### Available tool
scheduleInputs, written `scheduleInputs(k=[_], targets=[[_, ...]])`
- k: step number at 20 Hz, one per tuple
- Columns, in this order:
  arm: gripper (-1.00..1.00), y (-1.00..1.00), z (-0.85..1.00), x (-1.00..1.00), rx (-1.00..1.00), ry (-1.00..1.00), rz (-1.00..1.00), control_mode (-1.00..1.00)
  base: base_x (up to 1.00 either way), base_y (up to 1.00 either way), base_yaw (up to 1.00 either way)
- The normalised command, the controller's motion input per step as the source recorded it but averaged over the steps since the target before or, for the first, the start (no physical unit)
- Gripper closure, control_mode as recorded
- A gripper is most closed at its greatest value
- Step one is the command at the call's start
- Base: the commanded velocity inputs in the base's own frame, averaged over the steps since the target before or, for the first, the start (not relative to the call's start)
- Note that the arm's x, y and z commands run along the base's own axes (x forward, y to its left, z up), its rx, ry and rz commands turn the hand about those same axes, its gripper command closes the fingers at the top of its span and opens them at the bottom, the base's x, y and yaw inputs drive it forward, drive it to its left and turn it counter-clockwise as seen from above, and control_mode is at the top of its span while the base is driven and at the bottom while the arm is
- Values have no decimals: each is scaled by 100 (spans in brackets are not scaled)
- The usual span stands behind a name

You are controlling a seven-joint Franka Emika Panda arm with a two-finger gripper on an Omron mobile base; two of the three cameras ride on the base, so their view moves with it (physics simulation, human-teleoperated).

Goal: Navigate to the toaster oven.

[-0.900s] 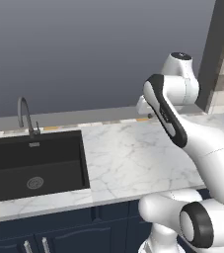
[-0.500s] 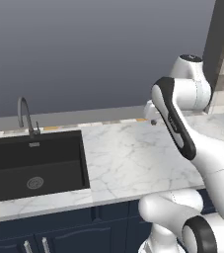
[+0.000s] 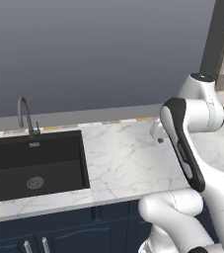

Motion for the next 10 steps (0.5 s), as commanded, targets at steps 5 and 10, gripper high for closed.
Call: scheduleInputs(k=[5,10], targets=[[-100,0,-8,-4,0,0,0,100,-25,-6,0],[-100,0,0,0,0,0,0,100,-36,-22,-9]])
